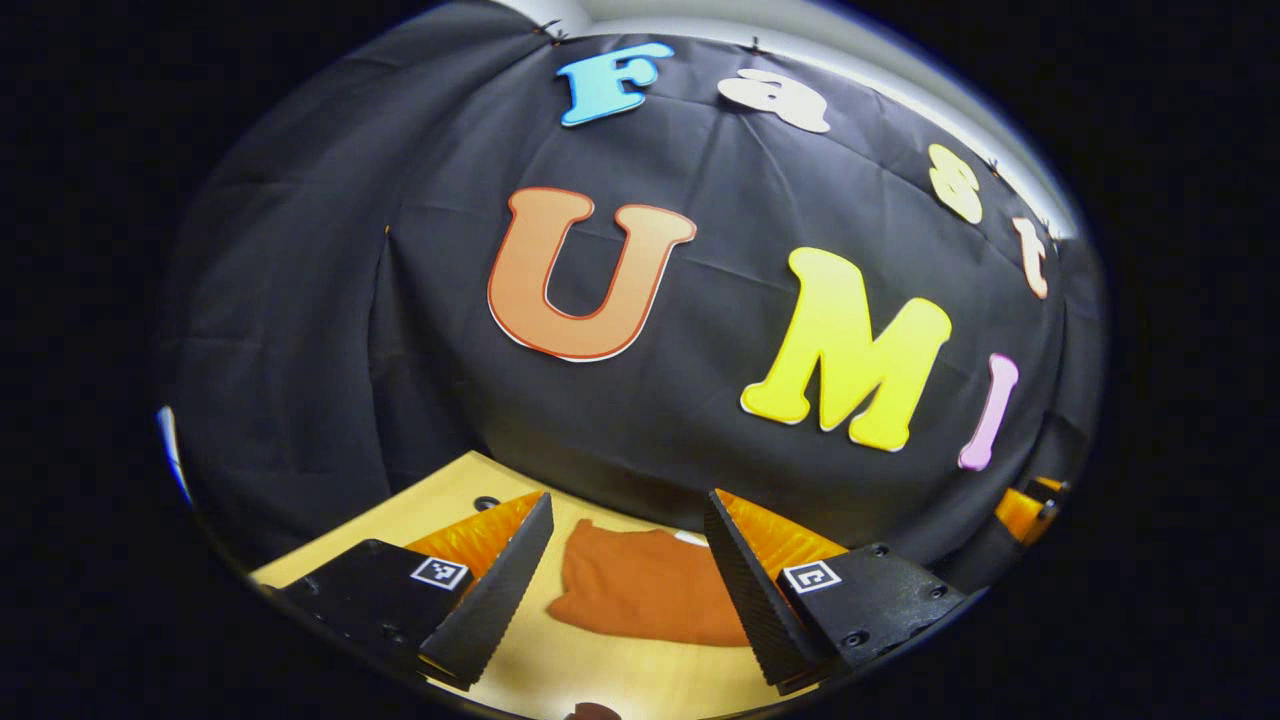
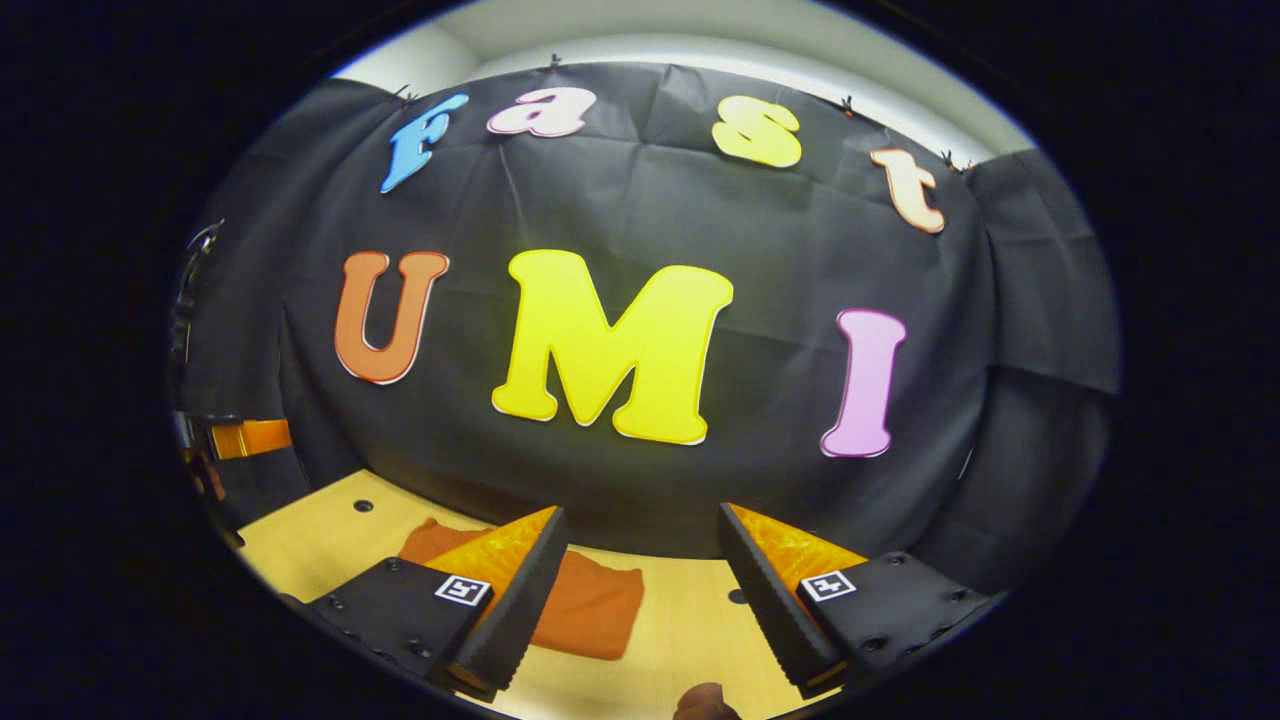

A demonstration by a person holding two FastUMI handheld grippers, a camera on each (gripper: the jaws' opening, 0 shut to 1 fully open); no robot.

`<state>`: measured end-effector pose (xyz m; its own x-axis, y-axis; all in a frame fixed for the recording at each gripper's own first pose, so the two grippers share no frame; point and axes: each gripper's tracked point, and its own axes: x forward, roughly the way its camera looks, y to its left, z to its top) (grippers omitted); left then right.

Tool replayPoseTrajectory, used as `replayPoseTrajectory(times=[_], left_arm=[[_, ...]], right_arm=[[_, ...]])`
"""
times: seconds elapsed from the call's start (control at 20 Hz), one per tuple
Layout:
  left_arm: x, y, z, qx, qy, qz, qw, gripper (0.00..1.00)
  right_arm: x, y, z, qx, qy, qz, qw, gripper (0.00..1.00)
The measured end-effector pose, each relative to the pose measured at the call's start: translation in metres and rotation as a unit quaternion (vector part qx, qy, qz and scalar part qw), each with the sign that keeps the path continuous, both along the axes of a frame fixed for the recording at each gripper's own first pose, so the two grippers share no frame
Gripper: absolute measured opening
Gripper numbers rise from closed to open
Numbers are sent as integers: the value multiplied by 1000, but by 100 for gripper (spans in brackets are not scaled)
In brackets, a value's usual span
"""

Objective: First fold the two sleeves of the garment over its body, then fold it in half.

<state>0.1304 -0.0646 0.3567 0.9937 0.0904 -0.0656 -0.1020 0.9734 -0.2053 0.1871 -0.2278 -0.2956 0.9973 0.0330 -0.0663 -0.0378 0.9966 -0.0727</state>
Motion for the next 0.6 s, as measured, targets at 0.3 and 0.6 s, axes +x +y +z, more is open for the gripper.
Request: replayPoseTrajectory(times=[0.3, 0.6], left_arm=[[-63, -38, -17, 55, 12, -40, 998, 98], [-67, -46, 16, 112, -56, -24, 992, 98]], right_arm=[[-10, 23, 12, 72, -50, 16, 996, 96], [-17, 26, 2, 45, -39, 33, 998, 95]])
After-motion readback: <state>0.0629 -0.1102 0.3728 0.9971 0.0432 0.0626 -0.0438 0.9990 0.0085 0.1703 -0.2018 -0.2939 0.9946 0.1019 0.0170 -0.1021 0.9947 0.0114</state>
